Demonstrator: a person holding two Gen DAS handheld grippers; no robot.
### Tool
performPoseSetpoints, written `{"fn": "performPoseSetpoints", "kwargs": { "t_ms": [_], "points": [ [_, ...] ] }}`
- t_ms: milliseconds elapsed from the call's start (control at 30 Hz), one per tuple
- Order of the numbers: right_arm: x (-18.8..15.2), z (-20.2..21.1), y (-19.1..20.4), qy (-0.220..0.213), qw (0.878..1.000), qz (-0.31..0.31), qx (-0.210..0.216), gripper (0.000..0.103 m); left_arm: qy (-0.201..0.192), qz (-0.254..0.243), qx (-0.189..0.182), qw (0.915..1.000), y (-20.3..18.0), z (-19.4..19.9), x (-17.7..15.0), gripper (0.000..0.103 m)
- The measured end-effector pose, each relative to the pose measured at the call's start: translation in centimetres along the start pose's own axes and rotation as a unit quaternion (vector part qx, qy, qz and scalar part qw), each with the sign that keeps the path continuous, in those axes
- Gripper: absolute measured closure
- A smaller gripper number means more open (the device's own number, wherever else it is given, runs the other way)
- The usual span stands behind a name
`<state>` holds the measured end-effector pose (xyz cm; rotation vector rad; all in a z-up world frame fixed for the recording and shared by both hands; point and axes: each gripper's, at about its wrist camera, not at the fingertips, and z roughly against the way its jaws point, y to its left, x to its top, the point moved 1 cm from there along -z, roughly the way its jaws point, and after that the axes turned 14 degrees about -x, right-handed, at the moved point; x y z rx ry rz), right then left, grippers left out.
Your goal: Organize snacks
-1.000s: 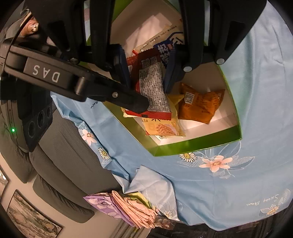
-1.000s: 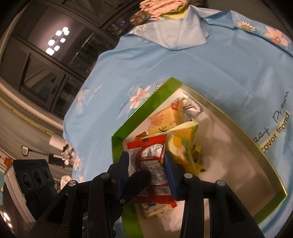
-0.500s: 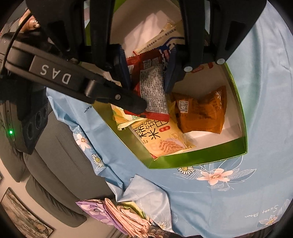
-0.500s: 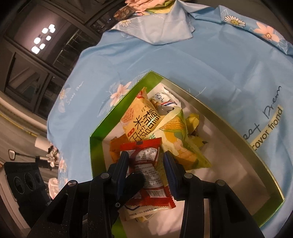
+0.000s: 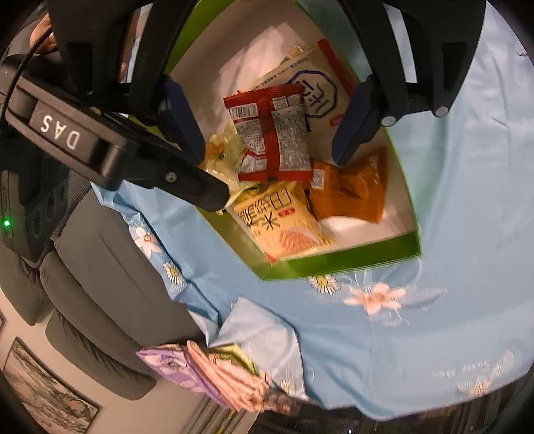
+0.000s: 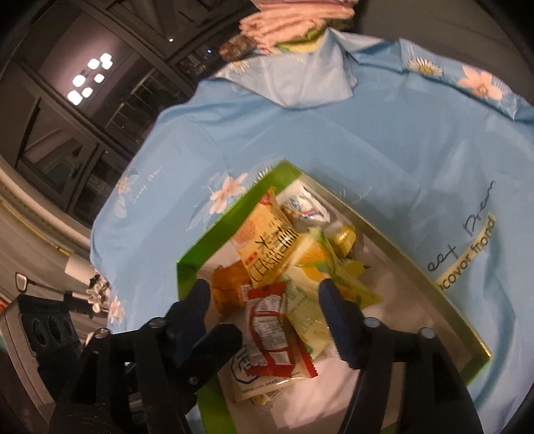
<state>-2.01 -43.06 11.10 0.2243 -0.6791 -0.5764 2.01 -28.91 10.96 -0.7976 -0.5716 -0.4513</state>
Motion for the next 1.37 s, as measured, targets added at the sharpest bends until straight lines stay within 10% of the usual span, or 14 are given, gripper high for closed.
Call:
{"fn": "performPoseSetpoints", "kwargs": {
  "t_ms": [300, 1367],
  "points": [
    [-0.3, 4.5, 1.4, -0.072, 0.997, 0.025, 0.005, 0.015, -0.048, -0.042, 0.042, 0.9971, -1.7, 4.2, 0.4, 0.0],
    [-0.6, 5.7, 1.7, -0.097, 0.993, 0.037, -0.057, 0.012, -0.059, -0.021, 0.071, 0.9956, -1.0, 6.5, -0.2, 0.0]
  ]
}}
